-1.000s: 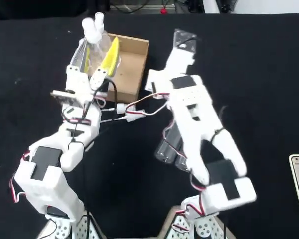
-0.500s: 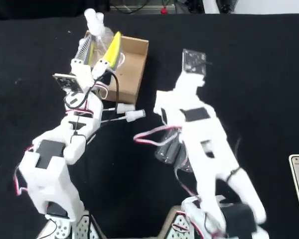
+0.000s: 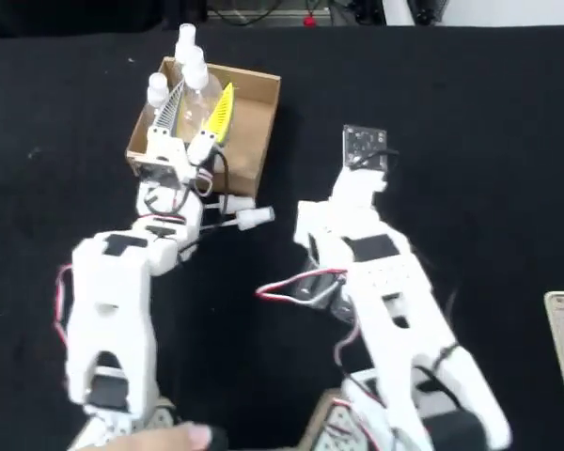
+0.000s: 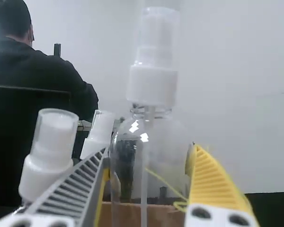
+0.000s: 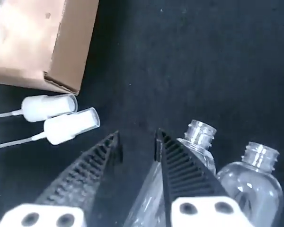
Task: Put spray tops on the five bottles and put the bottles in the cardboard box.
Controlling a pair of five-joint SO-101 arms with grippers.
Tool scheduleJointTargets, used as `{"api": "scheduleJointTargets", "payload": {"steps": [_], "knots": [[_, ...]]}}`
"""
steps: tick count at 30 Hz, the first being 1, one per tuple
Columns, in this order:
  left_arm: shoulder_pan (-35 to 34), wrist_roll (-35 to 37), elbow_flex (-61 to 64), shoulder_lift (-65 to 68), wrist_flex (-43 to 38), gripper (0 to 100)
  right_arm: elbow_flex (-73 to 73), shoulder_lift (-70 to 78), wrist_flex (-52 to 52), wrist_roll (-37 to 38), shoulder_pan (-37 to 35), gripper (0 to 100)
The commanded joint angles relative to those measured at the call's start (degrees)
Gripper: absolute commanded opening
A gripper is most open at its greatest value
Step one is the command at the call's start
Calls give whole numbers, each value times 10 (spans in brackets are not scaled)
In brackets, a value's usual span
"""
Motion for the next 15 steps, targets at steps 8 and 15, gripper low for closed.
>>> {"api": "scheduleJointTargets", "payload": {"steps": [8,15], "knots": [[7,21,-66,45,-17,220,28,-19,-69,7,4,116],[5,53,-80,43,75,220,28,-19,-69,9,4,116]]}}
